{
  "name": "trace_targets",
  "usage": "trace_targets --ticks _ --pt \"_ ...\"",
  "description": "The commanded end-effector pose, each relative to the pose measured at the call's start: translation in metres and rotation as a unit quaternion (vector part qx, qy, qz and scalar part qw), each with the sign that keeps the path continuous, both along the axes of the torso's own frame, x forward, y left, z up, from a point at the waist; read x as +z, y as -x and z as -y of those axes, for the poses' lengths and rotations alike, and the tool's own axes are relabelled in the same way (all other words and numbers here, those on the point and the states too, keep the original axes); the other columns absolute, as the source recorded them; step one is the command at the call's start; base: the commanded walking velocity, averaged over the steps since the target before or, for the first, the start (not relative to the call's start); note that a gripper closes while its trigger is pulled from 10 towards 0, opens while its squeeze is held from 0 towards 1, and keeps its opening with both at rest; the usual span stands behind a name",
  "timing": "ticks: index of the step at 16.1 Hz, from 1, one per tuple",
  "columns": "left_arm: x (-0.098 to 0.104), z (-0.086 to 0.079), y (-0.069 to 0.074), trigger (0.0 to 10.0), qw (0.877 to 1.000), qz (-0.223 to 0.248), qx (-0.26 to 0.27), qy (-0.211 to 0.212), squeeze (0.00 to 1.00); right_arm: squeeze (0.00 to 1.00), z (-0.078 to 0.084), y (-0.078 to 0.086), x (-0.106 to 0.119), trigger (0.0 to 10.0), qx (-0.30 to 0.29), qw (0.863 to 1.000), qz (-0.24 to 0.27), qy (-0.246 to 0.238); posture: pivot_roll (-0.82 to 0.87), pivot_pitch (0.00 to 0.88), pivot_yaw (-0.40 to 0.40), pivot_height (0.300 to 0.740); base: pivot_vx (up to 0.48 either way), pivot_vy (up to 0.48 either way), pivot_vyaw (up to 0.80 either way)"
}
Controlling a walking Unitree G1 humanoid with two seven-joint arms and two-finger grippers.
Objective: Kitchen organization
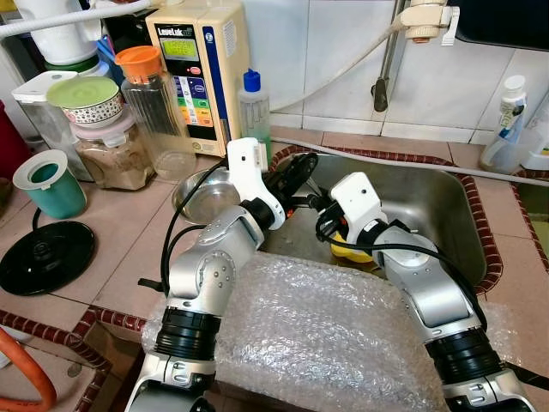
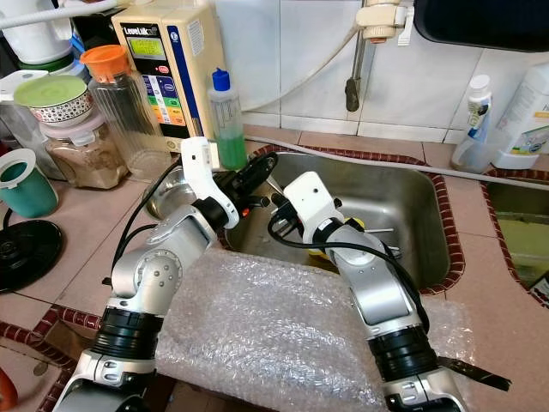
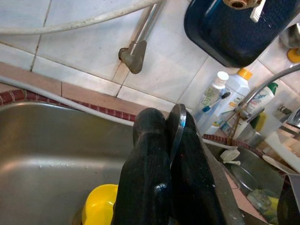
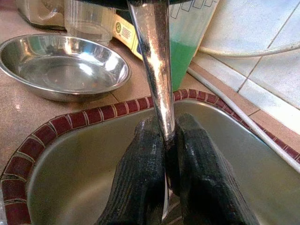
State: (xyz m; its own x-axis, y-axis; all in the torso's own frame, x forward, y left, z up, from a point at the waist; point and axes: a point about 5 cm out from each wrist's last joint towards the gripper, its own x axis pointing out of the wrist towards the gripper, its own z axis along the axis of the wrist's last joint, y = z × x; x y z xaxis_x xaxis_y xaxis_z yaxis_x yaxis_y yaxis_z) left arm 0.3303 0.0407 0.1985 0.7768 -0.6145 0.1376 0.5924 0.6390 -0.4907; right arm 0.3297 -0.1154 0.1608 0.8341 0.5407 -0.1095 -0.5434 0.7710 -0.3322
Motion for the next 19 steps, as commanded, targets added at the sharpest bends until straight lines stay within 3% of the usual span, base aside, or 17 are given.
trace_targets --ticks 1,3,4,5,6,13,19 --pt "0.002 -0.009 -0.002 0.0 1.000 0.014 0.014 -0.008 0.00 0.00 0.019 -0.007 0.001 0.0 -0.044 0.999 -0.005 0.006 -0.03 0.000 0.093 0.740 0.000 0.000 0.00" --pt "-0.003 -0.009 0.000 0.0 1.000 0.013 0.012 -0.019 0.00 0.00 0.019 -0.007 0.001 0.0 -0.047 0.999 -0.004 0.006 -0.03 0.000 0.093 0.740 0.000 0.000 0.00" --pt "-0.004 -0.009 0.001 0.7 1.000 0.012 0.010 -0.021 0.00 0.00 0.019 -0.008 0.000 0.0 -0.048 0.999 -0.003 0.006 -0.03 0.000 0.094 0.740 0.000 0.000 0.00" --pt "-0.006 -0.009 0.001 5.5 1.000 0.012 0.008 -0.025 0.80 0.00 0.020 -0.008 0.000 0.0 -0.051 0.999 -0.003 0.005 -0.03 0.000 0.094 0.740 0.000 0.000 0.00" --pt "-0.008 -0.009 0.003 10.0 0.999 0.014 0.002 -0.033 1.00 0.00 0.021 -0.010 0.001 0.0 -0.055 0.998 0.000 0.006 -0.02 0.000 0.089 0.740 0.000 0.000 0.00" --pt "-0.024 -0.014 0.017 10.0 0.996 0.018 -0.038 -0.080 1.00 0.00 0.035 -0.024 -0.002 0.0 -0.079 0.996 0.015 0.037 -0.01 0.000 0.085 0.740 0.000 0.000 0.00" --pt "-0.055 -0.039 0.032 10.0 0.988 -0.002 -0.040 -0.148 1.00 0.00 0.056 -0.042 -0.020 0.0 -0.110 0.989 0.010 0.094 0.05 0.000 0.088 0.740 0.000 0.000 0.00"
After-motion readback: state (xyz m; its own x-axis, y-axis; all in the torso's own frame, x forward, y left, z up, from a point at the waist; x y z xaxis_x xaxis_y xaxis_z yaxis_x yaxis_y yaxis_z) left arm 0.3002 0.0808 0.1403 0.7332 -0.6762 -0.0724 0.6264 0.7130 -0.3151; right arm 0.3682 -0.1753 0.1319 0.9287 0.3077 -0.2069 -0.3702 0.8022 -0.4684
